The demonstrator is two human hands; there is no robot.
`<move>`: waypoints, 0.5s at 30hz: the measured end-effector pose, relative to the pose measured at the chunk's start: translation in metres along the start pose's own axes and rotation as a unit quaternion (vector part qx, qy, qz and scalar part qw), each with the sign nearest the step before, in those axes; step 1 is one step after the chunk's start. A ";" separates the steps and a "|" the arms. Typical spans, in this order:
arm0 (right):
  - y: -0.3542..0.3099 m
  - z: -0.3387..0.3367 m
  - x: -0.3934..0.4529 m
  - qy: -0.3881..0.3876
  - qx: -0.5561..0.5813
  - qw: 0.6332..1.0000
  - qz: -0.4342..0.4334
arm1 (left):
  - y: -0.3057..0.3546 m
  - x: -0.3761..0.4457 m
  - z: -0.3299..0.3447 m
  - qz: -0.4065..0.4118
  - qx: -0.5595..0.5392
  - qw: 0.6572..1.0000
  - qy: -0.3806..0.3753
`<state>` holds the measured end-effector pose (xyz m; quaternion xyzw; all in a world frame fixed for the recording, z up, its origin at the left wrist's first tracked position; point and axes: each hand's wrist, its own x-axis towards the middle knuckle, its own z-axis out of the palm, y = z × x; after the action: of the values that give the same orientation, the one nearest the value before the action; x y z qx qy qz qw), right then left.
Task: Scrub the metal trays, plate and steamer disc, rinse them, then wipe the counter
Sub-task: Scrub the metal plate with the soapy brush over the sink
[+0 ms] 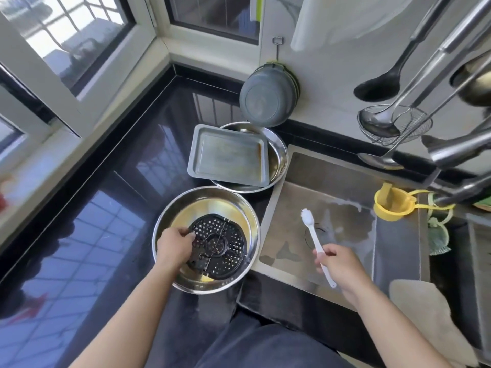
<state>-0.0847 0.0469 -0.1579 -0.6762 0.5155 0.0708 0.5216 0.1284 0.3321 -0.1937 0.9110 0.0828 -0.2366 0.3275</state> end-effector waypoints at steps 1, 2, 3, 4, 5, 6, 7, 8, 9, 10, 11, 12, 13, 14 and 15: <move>-0.001 -0.002 -0.001 0.002 0.009 1.000 -0.002 | 0.003 -0.004 -0.004 0.004 -0.036 0.999 0.003; -0.002 -0.005 -0.002 0.004 0.019 1.000 -0.002 | 0.007 -0.011 -0.010 0.006 -0.060 0.998 0.007; -0.003 -0.007 -0.003 0.008 0.027 1.000 -0.001 | 0.010 -0.017 -0.016 0.012 -0.071 0.997 0.016; -0.004 -0.008 -0.003 0.012 0.033 0.999 -0.002 | 0.011 -0.022 -0.021 0.022 -0.061 0.998 0.027; -0.004 -0.008 -0.003 0.015 0.039 0.999 -0.003 | 0.012 -0.026 -0.027 0.035 -0.047 0.998 0.037; -0.004 -0.009 -0.003 0.017 0.046 0.999 -0.004 | 0.014 -0.030 -0.034 0.048 -0.038 0.997 0.047; -0.004 -0.009 -0.003 0.021 0.053 0.998 -0.006 | 0.016 -0.034 -0.041 0.063 -0.037 0.996 0.054; -0.004 -0.009 -0.003 0.024 0.060 0.998 -0.009 | 0.020 -0.039 -0.047 0.075 -0.038 0.995 0.060; -0.003 -0.010 -0.004 0.026 0.064 0.998 -0.011 | 0.026 -0.044 -0.053 0.088 -0.034 0.993 0.068; -0.002 -0.011 -0.005 0.028 0.067 0.997 -0.013 | 0.033 -0.050 -0.059 0.102 -0.025 0.991 0.079; -0.001 -0.012 -0.006 0.029 0.068 0.997 -0.013 | 0.040 -0.055 -0.064 0.118 -0.016 0.989 0.092; 0.000 -0.013 -0.006 0.031 0.069 0.997 -0.014 | 0.048 -0.060 -0.070 0.138 -0.013 0.985 0.104; 0.001 -0.014 -0.007 0.033 0.070 0.997 -0.013 | 0.055 -0.063 -0.075 0.162 -0.008 0.980 0.114; 0.003 -0.014 -0.007 0.034 0.071 0.997 -0.011 | 0.060 -0.067 -0.078 0.190 0.002 0.974 0.125; 0.004 -0.015 -0.008 0.035 0.073 0.997 -0.009 | 0.065 -0.069 -0.080 0.222 0.016 0.966 0.133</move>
<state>-0.0982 0.0406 -0.1486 -0.6426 0.5314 0.0044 0.5520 0.1184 0.3336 -0.0701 0.9350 -0.0828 -0.0354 0.3431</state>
